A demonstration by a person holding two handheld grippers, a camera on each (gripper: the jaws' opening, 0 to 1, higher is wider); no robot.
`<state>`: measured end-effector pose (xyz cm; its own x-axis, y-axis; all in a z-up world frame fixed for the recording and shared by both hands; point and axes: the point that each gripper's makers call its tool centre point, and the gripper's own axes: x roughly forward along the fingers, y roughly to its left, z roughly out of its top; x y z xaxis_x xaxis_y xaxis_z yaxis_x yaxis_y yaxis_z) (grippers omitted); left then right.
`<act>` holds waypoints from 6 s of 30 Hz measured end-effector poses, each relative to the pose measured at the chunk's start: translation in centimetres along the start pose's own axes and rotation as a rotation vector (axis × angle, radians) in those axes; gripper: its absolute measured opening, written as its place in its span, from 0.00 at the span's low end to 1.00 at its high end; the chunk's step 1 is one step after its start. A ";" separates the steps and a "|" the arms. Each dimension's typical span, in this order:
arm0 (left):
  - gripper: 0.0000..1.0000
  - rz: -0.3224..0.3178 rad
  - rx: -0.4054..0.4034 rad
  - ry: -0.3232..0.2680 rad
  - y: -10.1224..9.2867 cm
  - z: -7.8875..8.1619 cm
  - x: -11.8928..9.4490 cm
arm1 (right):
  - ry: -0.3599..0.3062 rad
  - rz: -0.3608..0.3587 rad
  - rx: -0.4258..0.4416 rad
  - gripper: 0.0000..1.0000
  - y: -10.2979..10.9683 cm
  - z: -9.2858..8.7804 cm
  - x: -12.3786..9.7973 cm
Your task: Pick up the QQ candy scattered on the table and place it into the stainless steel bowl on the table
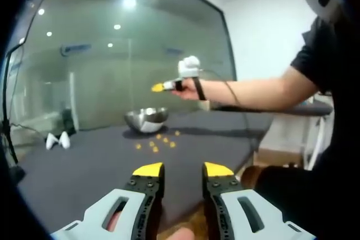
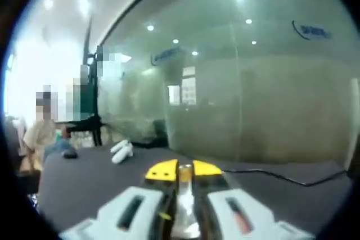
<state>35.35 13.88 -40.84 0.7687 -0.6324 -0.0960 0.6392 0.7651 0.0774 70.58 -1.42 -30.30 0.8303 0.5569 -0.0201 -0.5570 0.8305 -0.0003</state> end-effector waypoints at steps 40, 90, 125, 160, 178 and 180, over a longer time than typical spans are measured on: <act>0.28 -0.016 0.014 0.003 -1.0 0.4 0.0 | 0.023 0.044 -0.005 0.17 0.4 -0.8 -1.5; 0.28 -0.046 -0.018 -0.036 -1.0 1.1 -0.1 | 0.034 0.081 -0.092 0.17 3.3 -10.5 -19.5; 0.28 -0.023 -0.036 -0.044 -0.5 1.2 -1.4 | 0.277 0.194 -0.163 0.20 4.2 -17.1 -9.1; 0.28 -0.011 -0.028 -0.039 -0.4 0.9 -1.9 | 0.245 0.256 -0.121 0.09 5.4 -16.2 -8.7; 0.28 -0.021 -0.021 -0.044 -0.4 1.0 -1.9 | 0.054 0.176 -0.162 0.09 5.2 -10.8 -11.8; 0.28 -0.022 -0.021 -0.047 -0.5 1.0 -2.0 | 0.028 0.152 -0.149 0.09 4.9 -9.6 -11.8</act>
<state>33.57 14.67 -39.68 0.7552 -0.6536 -0.0502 0.6555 0.7531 0.0553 57.90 -4.01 -39.70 0.7368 0.6735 -0.0590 -0.6740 0.7247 -0.1434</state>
